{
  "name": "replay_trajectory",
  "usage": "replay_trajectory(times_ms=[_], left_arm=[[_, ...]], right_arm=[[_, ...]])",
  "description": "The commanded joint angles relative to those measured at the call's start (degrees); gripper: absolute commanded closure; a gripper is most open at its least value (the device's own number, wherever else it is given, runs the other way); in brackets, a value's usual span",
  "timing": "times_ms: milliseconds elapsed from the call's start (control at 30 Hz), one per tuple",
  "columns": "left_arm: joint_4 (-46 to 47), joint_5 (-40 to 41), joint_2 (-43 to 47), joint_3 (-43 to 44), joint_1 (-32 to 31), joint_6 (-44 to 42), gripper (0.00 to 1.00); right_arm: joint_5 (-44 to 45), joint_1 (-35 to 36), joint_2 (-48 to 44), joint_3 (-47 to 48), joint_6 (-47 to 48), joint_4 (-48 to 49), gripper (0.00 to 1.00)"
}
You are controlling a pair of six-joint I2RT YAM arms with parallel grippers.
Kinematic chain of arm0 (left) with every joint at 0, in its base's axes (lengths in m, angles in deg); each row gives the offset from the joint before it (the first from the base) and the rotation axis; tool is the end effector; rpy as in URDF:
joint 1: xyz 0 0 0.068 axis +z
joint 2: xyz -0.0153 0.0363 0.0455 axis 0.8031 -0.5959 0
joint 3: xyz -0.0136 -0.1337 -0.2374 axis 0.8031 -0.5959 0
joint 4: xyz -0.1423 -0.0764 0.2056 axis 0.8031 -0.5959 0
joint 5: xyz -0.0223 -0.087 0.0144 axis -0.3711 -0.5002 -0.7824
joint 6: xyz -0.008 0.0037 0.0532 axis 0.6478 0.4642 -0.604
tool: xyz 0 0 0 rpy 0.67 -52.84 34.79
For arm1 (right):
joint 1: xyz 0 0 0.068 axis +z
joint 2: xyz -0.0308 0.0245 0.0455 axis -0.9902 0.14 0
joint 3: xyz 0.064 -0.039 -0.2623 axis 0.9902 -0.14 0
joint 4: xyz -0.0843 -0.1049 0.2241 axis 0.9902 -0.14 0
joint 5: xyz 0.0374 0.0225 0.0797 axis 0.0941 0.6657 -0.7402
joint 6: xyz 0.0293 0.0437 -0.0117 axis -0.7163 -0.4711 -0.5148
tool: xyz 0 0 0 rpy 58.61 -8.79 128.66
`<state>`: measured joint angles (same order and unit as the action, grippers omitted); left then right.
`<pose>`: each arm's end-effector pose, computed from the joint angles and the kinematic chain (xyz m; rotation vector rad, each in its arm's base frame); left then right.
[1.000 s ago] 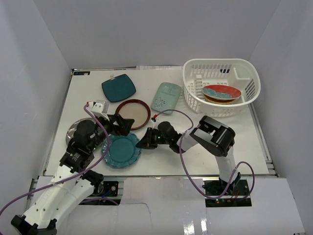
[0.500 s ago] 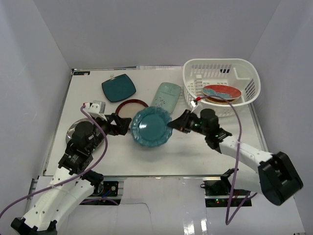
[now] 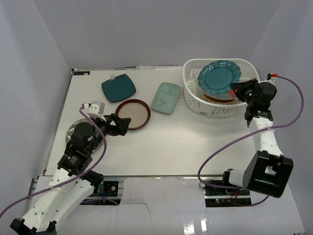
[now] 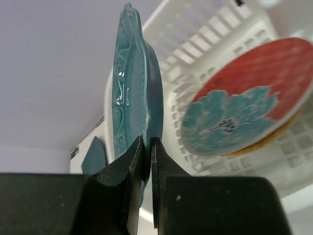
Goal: Place the plates into the plastic bin on the countertop
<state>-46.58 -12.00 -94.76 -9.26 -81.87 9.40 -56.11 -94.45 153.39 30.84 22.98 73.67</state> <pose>0.1203 -0.0637 0.3229 0.0891 1.7655 -0.5992 0.2828 -0.0526 0.3257 0.6640 1.5967 0.6843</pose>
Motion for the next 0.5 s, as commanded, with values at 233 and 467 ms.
replay_trajectory(times_ms=[233,467], left_arm=[[-0.39,-0.7,-0.68,1.4,-1.26,0.12,0.02],[-0.21,-1.23,-1.12,1.31,-1.44,0.03,0.02]], right_arm=[[6.84,-3.15,13.74,14.74,2.06,-1.3,0.92],[13.79,-3.33,12.33,10.78,5.93,-5.34,0.87]])
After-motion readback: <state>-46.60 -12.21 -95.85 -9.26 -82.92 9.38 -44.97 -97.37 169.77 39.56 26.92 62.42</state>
